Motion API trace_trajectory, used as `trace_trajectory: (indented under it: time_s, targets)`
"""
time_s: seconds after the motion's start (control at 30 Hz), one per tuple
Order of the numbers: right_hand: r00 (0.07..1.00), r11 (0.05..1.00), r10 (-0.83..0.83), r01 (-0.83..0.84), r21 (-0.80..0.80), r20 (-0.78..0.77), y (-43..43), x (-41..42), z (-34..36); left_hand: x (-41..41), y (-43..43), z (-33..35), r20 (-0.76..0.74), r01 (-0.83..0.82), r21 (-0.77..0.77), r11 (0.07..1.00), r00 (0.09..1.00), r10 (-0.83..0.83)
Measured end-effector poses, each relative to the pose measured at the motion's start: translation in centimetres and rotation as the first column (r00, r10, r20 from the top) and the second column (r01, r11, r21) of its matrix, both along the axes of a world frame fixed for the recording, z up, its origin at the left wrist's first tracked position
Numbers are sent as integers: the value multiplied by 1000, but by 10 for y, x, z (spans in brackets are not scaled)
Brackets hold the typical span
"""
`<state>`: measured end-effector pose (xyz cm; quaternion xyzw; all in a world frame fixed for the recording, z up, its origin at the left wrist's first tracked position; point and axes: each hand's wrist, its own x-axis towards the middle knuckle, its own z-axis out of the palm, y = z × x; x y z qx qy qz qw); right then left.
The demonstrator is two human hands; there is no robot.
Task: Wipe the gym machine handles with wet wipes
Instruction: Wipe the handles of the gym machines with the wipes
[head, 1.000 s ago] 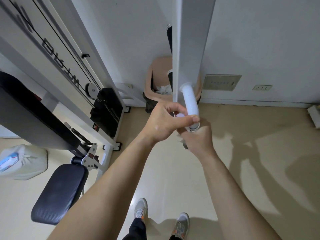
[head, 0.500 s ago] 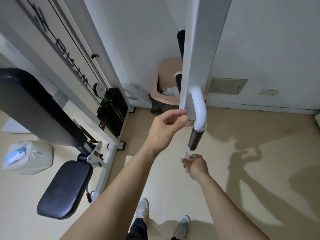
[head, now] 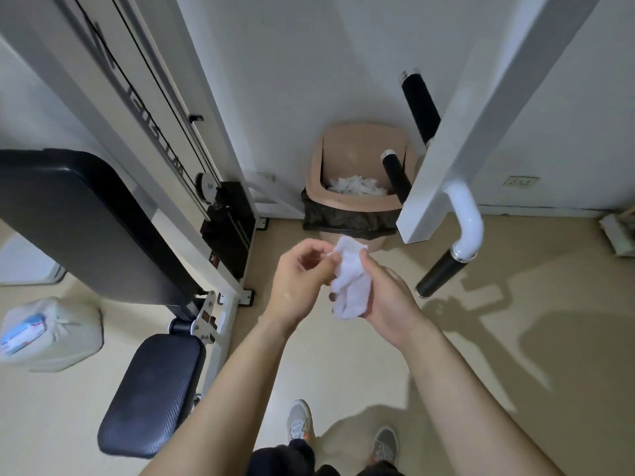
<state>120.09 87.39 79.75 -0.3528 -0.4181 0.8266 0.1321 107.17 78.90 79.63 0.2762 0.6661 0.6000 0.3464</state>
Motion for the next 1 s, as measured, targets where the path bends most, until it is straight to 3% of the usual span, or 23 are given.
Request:
trace_trajectory:
  time_s: [0.1,0.33,0.43,0.5,0.6,0.7,0.77,0.87,0.93,1.0]
  targets:
    - [991,989,-103,92,111,90,-4,-17,10,-29,-1,13,5,-52,25,998,999,52]
    - [981,949,-192,175,263,40,-4,-44,25,-58,3,31,16,3,21,1000,1000,-3]
    - [976,930,-212,183,319,57,6,-51,25,-63,17,36,92,6,-13,1000,996,-5]
    - [970,939,-232,205,275,69,17,-55,24,-68,29,37,177,17,-19,1000,984,-13]
    - [963,967,-254,253,19,89,38,-59,21,-73,41,34,379,74,58,996,921,-90]
    - [929,955,-260,288,-74,263,52,-64,18,-76,49,32,535,78,133,988,834,-138]
    - [897,961,-255,278,-12,362,57,-68,12,-80,55,32,500,79,112,991,857,-125]
    - [881,951,-305,266,154,360,56,-72,14,-88,66,42,235,118,-50,992,967,-103]
    - [917,913,-332,253,322,223,54,-76,19,-94,75,55,72,176,-142,974,983,-167]
    - [968,886,-247,210,414,37,52,-79,30,-98,90,66,-27,191,-155,969,980,-197]
